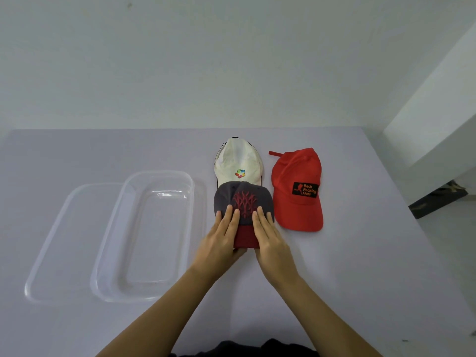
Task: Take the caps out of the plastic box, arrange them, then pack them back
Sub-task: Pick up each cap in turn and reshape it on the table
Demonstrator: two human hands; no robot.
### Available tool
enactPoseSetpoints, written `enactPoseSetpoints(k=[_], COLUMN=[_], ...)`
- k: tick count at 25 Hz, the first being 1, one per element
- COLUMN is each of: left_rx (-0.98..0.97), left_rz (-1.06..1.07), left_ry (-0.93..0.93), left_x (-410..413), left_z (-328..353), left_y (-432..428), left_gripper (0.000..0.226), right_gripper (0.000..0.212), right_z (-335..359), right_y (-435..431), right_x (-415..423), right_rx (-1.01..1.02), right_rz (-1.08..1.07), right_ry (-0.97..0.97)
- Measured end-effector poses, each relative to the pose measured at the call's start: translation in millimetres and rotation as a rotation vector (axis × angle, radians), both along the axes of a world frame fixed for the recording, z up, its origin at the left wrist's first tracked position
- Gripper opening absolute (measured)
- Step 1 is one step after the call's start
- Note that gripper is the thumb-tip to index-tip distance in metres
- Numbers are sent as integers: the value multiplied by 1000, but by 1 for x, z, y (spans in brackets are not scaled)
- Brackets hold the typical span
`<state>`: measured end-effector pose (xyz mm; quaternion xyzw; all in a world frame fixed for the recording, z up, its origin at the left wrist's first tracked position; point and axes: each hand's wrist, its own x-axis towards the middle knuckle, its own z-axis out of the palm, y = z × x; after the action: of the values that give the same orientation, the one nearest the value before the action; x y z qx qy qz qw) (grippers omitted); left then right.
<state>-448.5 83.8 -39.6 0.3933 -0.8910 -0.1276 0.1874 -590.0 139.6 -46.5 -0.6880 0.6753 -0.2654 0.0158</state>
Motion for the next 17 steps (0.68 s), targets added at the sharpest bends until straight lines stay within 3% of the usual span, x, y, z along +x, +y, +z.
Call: enactPoseSetpoints(k=[9, 13, 17], left_rx=[-35, 14, 167], left_rz=[-19, 42, 134], left_ry=[31, 186, 382], left_x=[1, 0, -10], left_z=[8, 18, 18], left_y=[-2, -10, 5], left_gripper=[61, 65, 70], right_gripper=[87, 85, 76], right_z=[12, 19, 32], right_y=[-4, -7, -8], right_x=[-10, -2, 5], right_rx=[95, 36, -29], right_rz=[-120, -101, -48], right_ry=[-166, -158, -305])
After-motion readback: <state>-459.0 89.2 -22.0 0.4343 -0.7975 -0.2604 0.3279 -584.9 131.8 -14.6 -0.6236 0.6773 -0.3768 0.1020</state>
